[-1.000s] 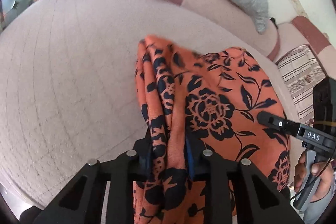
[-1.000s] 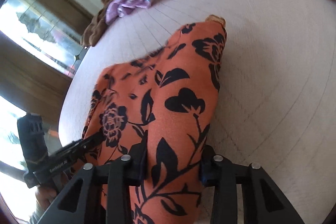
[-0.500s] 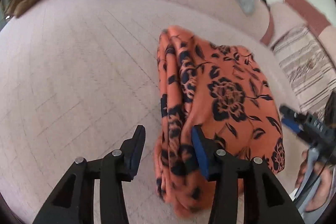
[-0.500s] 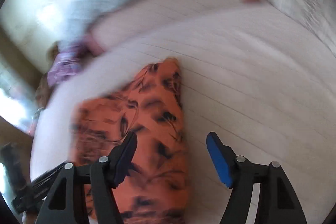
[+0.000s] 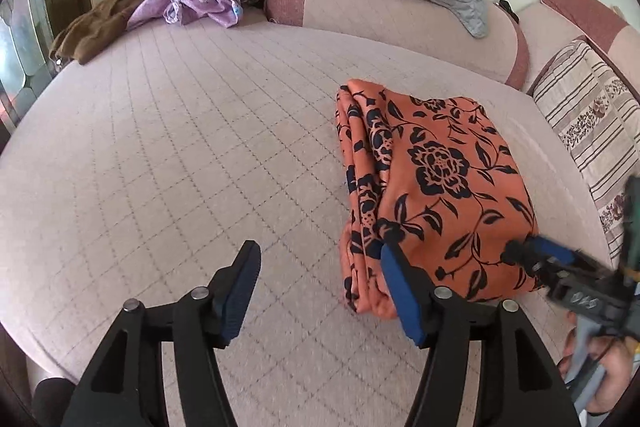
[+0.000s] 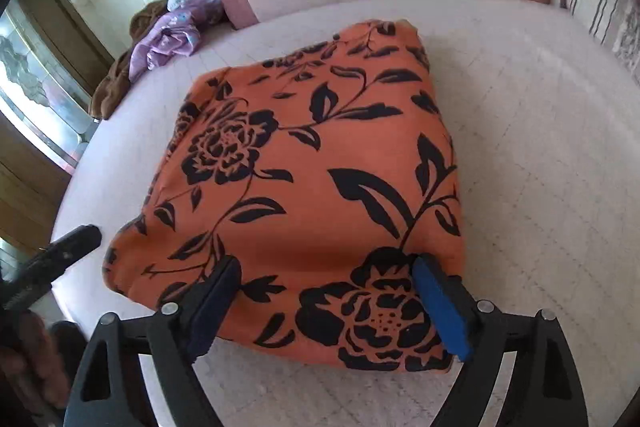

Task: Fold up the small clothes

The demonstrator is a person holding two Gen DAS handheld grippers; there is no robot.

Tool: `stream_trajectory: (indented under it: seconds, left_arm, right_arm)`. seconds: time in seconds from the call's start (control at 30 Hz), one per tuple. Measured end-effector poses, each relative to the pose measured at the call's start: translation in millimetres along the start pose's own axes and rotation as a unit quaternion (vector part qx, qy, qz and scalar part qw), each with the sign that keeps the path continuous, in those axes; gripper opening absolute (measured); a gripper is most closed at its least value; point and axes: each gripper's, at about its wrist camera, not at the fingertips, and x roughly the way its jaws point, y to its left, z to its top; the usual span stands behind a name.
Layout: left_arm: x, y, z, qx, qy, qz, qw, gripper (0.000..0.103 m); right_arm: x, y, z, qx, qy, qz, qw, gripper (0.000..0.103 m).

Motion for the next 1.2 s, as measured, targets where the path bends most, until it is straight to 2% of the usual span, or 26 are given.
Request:
stream_trajectory:
  seconds: [0.13, 0.2, 0.27, 0.37, 0.43, 0.5, 0.6, 0.67, 0.73, 0.83, 0.93, 1.03, 1.1, 1.2]
  left_arm:
    - [-3.2, -1.8, 1.3, -0.001, -0.005, -0.002, 1.0, 0.069]
    - [-2.9, -3.7, 1.4, 0.001, -0.005, -0.002, 1.0, 0.069]
    - [-3.5, -4.5, 1.0, -0.001, -0.003, -0.004, 1.0, 0.069]
    - [-7.5, -3.4, 0.7, 0.0, 0.002, -0.003, 1.0, 0.069]
    - [-14.5, -1.3, -0.9, 0.003, -0.012, 0.007, 0.9999, 0.072]
    - [-19.0, -2.0, -1.0, 0.002, -0.017, 0.023, 0.9996, 0.073]
    - [-32.0, -6.8, -2.2, 0.009, -0.037, 0.035, 0.9986, 0.073]
    - [-41.9, -12.0, -4.1, 0.018, -0.052, 0.041, 0.9976, 0.075]
    - [-54.0, -18.8, -7.8, 0.029, -0.071, 0.054, 0.9956, 0.086]
    - [-68.2, -24.9, -12.8, 0.036, -0.089, 0.061, 0.9935, 0.086]
    - [-74.8, -28.7, -15.5, 0.029, -0.084, 0.053, 0.9946, 0.086]
    - [-79.2, -38.2, -17.1, 0.039, -0.084, 0.056, 0.9941, 0.088]
    - [-81.2, -46.1, -17.7, 0.054, -0.085, 0.068, 0.9926, 0.097]
    - [-85.9, -50.6, -20.0, 0.058, -0.087, 0.065, 0.9924, 0.097]
  right_arm:
    - [-39.4, 19.9, 7.9, -0.022, -0.052, -0.006, 0.998, 0.09]
    - [-46.0, 24.9, 11.7, -0.035, -0.064, -0.005, 0.997, 0.091]
    - [-25.9, 23.2, 16.2, -0.035, -0.038, -0.007, 0.999, 0.097]
    - [20.3, 5.7, 10.3, -0.012, 0.051, -0.03, 0.998, 0.097]
    - [-0.6, 14.5, 11.2, -0.02, 0.008, -0.026, 0.999, 0.097]
    - [-18.6, 23.5, 13.7, -0.029, -0.015, -0.03, 0.999, 0.097]
    - [-46.6, 38.1, 10.7, -0.061, -0.051, -0.062, 0.995, 0.097]
    - [-56.0, 44.1, 1.4, -0.08, -0.051, -0.079, 0.992, 0.103]
    - [-57.0, 46.3, -13.3, -0.093, -0.039, -0.095, 0.99, 0.103]
    - [-57.7, 50.8, -34.6, -0.091, -0.016, -0.085, 0.992, 0.103]
    - [-74.2, 56.2, -52.9, -0.091, -0.038, -0.096, 0.99, 0.103]
    - [-92.7, 60.0, -50.9, -0.081, -0.062, -0.1, 0.99, 0.103]
    - [-102.0, 62.3, -44.7, -0.081, -0.075, -0.109, 0.988, 0.103]
    - [-105.5, 62.9, -35.3, -0.083, -0.081, -0.124, 0.986, 0.103]
